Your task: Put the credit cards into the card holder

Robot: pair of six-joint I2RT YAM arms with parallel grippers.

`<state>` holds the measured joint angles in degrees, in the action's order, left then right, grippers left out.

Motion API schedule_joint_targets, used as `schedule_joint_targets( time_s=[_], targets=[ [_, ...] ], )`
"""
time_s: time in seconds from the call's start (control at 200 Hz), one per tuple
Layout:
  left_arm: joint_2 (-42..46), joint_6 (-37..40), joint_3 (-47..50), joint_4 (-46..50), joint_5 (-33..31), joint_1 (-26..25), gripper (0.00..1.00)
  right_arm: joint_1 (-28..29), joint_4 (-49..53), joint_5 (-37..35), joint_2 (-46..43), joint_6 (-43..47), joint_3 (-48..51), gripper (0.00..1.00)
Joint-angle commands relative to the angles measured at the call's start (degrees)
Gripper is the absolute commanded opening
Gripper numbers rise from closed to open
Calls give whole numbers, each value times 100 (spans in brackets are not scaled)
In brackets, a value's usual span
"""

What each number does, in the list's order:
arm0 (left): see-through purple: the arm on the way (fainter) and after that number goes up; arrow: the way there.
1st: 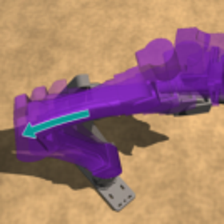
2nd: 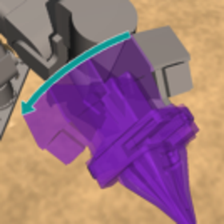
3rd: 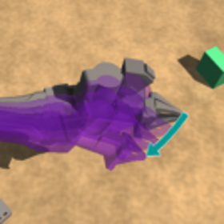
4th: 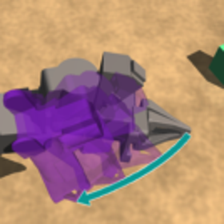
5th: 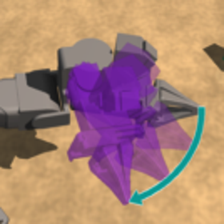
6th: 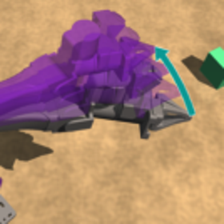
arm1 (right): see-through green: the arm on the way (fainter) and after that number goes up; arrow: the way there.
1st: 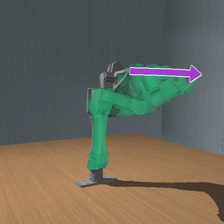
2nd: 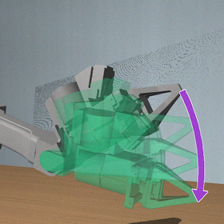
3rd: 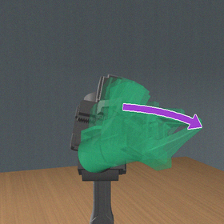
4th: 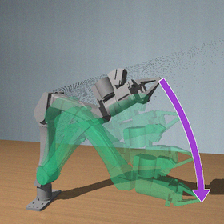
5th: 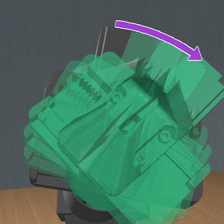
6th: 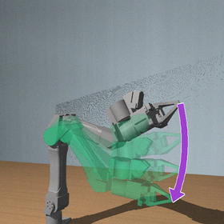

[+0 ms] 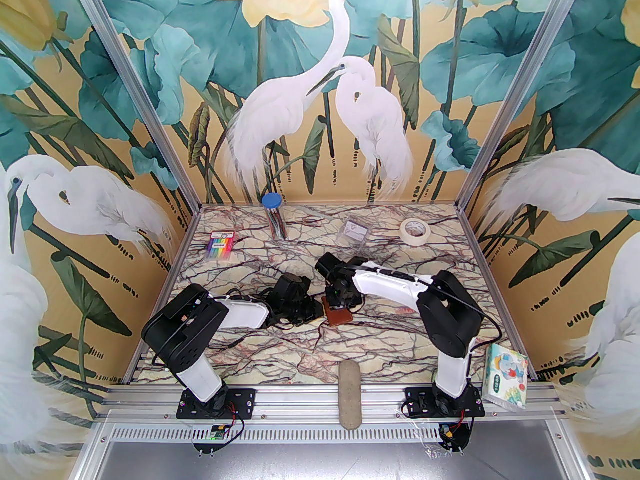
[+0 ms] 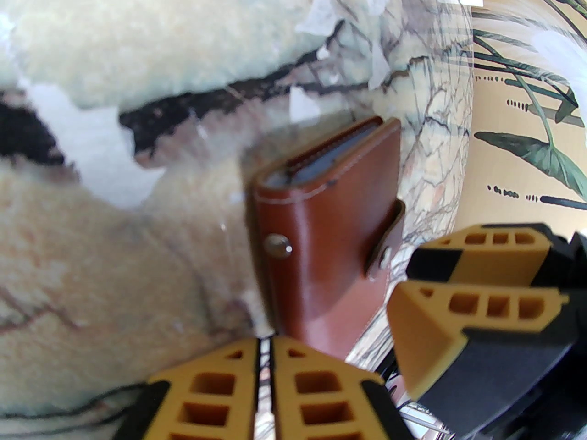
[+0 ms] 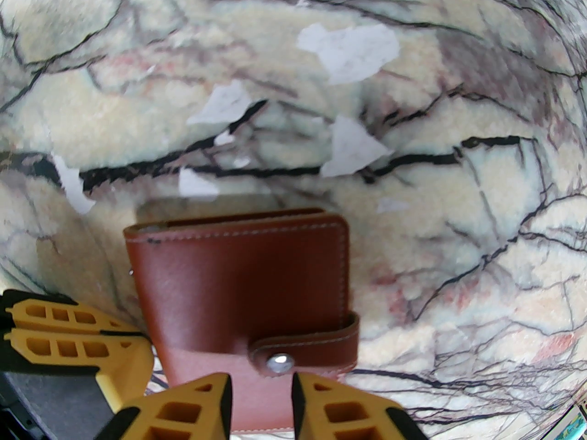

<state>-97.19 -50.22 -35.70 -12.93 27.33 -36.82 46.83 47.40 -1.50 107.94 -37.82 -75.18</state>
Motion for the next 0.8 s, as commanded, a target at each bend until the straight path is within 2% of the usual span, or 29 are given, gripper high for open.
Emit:
schedule_joint_targets(
  time_s=[0.0,0.795],
  targets=[
    [-116,-23,63,-18,-158,-27,14,27,62,-44,95,60,-31,30],
    [-108,-90,20,-68,-154,-27,17,-7,-2,-46,554,144,-166,30]
  ],
)
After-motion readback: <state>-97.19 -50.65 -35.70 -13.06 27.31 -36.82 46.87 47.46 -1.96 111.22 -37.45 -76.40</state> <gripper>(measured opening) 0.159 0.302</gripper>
